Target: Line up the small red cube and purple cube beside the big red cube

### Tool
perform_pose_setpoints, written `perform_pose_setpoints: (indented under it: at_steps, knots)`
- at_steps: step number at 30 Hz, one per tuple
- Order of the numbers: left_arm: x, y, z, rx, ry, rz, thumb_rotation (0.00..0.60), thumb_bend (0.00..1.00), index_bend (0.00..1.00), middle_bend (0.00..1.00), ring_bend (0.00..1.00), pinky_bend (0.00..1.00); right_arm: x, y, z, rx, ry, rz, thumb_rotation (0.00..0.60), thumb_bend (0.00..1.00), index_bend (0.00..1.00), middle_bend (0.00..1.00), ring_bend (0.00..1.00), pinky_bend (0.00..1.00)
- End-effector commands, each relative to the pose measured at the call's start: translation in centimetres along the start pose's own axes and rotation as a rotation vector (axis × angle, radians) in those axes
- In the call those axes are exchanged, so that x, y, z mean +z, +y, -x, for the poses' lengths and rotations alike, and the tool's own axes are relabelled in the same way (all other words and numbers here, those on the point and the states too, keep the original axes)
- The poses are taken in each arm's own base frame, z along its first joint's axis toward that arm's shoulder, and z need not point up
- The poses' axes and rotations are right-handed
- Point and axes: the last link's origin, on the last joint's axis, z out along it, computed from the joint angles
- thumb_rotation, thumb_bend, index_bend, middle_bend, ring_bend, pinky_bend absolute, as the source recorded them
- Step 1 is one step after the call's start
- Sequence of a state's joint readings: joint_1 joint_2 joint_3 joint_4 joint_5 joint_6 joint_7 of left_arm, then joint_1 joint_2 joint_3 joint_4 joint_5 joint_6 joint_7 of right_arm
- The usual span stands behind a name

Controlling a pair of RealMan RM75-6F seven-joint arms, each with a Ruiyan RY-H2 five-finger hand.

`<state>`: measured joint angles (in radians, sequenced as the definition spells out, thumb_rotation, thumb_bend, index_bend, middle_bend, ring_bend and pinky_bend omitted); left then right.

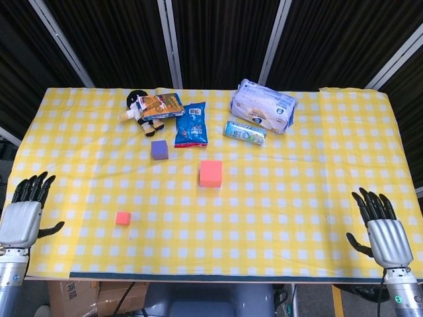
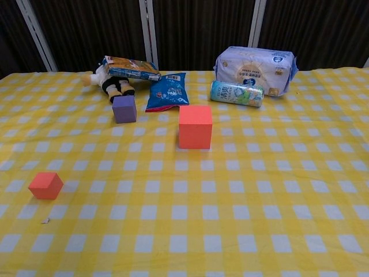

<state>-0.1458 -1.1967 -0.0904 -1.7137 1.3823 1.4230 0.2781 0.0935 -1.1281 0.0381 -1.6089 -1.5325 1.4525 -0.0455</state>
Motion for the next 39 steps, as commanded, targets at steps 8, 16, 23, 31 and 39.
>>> perform_pose_setpoints:
  at_steps: [8,16,23,31,39]
  knots:
    - [-0.4,0.4,-0.3,-0.020,0.019,0.017,0.600,0.12,0.00,0.00,0.00,0.00,-0.4,0.1,-0.1,0.030,-0.016,0.016,0.600,0.34,0.00,0.00,0.00,0.00]
    - [6.1,4.3,-2.4,-0.066,0.013,0.050,0.600,0.18,0.07,0.00,0.00,0.00,-0.1,0.1,-0.1,0.066,-0.037,0.024,0.600,0.34,0.00,0.00,0.00,0.00]
    - [13.7,9.4,-2.3,-0.079,-0.085,0.026,0.600,0.22,0.22,0.00,0.00,0.00,0.2,0.1,0.0,0.095,-0.060,0.023,0.600,0.34,0.00,0.00,0.00,0.00]
    - [19.9,15.2,-0.7,-0.036,-0.179,-0.024,0.600,0.22,0.29,0.00,0.00,0.00,0.2,0.2,-0.1,0.127,-0.072,0.024,0.600,0.34,0.00,0.00,0.00,0.00]
    - [23.2,19.9,0.1,0.044,-0.209,-0.018,0.600,0.22,0.29,0.00,0.00,0.00,0.2,0.4,-0.3,0.156,-0.076,0.030,0.600,0.34,0.00,0.00,0.00,0.00]
